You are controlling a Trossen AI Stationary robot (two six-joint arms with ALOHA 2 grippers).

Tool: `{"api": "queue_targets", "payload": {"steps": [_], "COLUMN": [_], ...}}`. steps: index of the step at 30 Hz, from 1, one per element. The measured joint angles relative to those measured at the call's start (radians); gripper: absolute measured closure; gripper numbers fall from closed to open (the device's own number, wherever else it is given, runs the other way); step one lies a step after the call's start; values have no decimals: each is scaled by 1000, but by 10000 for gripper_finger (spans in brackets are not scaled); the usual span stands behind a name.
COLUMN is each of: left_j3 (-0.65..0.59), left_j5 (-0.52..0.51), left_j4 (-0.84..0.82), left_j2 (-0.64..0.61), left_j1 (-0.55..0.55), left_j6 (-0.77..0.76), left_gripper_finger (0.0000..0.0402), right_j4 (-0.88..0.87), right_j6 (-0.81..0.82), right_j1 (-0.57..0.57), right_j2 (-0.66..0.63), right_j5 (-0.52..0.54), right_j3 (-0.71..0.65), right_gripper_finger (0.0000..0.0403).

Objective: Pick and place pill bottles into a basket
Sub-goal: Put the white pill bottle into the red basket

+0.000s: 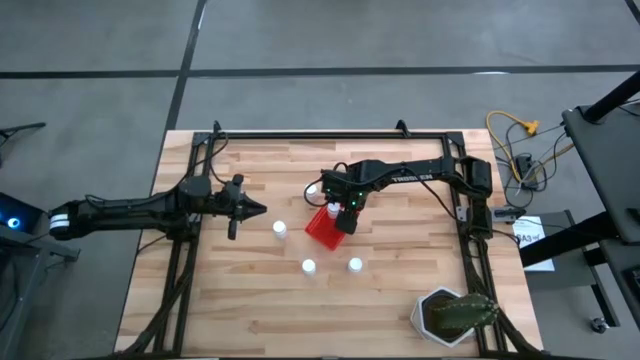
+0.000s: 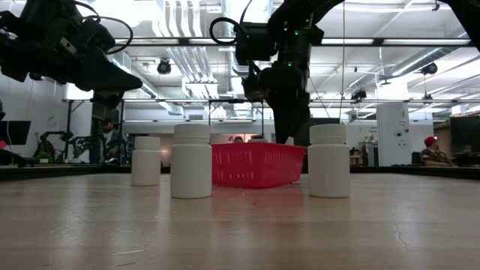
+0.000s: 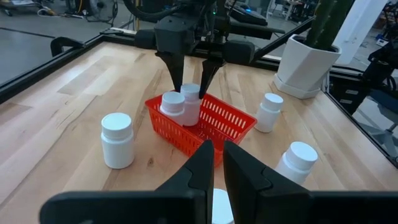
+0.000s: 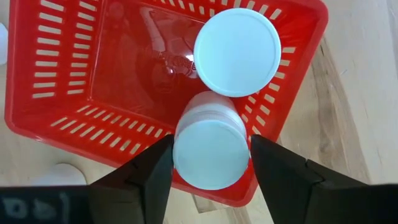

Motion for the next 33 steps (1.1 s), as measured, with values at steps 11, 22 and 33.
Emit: {"api": "queue_targets", "payload": {"steps": [11,22,33], "left_j3": [0,0,0], "left_j5": [0,1,1], "left_j4": [0,0,0], "left_j2": [0,0,0], "left_j1": [0,0,0], "left_j6": [0,0,0], "left_gripper_finger": [384,384,384], "right_j4": [-4,-6,-82], "right_j6": [4,-20,-27], "right_j1": [0,0,0], "right_j2": [-1,-7,-8], "right_j5": [-31,-30,-30], "right_j3": [0,28,131], "right_gripper_finger": [200,200,199]}}
